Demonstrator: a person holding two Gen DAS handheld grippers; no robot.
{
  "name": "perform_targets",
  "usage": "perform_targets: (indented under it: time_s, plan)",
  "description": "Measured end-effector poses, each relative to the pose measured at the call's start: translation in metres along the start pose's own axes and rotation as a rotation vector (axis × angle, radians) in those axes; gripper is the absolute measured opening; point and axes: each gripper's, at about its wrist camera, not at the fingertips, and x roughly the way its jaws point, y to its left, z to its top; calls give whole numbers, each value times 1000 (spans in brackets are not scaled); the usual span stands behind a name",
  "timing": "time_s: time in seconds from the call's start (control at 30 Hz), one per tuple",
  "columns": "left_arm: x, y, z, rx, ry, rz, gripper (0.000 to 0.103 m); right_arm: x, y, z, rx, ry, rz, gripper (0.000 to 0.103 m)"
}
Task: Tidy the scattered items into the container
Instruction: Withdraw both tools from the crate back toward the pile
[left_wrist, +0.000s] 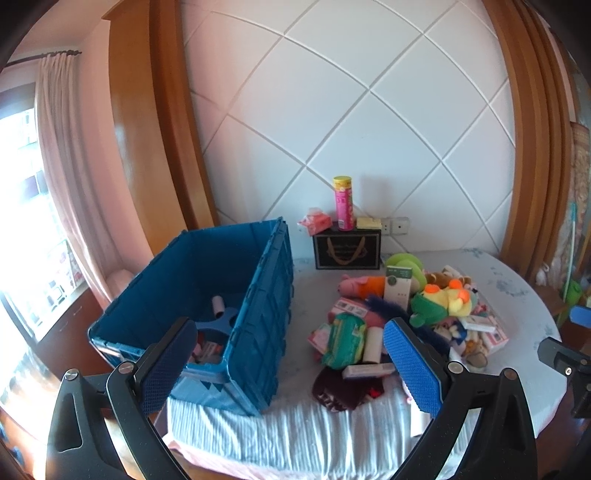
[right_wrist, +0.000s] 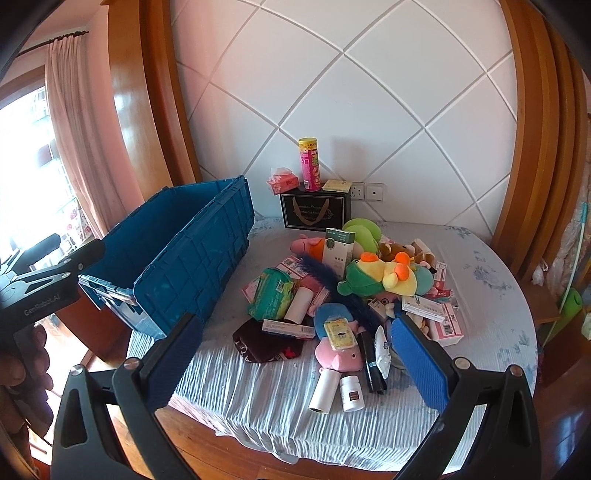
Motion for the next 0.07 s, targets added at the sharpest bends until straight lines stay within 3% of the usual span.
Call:
perform_targets:
  time_s: [0.07]
  plan:
    - [-1,-1,-1,2,-3,0,103,-1,-1,0,-2,0,-2,103]
